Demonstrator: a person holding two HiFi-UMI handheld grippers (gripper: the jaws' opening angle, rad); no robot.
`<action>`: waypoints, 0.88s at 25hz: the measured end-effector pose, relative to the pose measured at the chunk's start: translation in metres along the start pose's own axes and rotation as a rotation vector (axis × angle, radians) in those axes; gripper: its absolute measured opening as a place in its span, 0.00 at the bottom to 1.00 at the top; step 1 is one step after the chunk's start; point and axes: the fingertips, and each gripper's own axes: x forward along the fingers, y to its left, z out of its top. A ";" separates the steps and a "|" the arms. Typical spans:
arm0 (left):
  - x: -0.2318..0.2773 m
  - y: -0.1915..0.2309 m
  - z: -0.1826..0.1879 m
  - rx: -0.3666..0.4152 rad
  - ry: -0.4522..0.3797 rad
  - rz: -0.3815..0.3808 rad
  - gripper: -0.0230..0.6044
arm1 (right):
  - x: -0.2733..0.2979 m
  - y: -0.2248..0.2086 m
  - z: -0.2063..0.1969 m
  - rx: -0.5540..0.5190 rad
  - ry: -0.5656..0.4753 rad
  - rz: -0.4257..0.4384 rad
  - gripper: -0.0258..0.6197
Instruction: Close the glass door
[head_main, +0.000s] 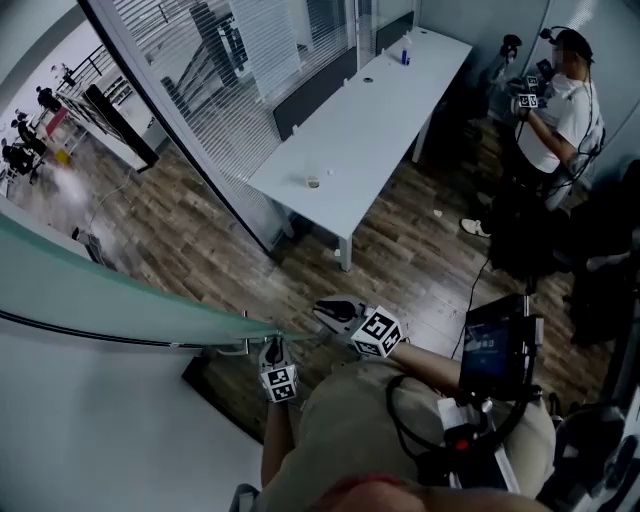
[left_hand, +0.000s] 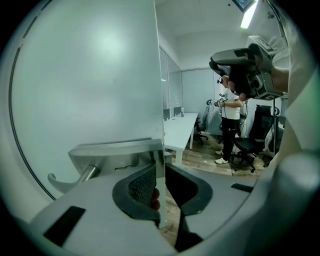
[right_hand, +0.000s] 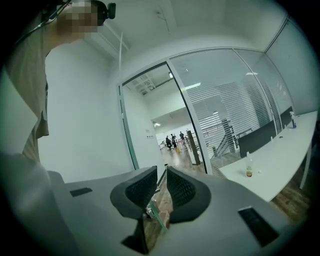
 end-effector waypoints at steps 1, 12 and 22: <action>0.003 -0.001 0.003 0.000 -0.009 -0.009 0.15 | 0.001 0.000 0.000 0.000 -0.003 -0.007 0.14; 0.041 -0.002 0.026 0.076 -0.032 -0.063 0.13 | 0.022 -0.007 -0.015 0.031 0.001 -0.033 0.14; 0.069 0.008 0.048 0.068 -0.015 -0.026 0.12 | 0.050 -0.062 0.008 0.041 -0.004 0.011 0.14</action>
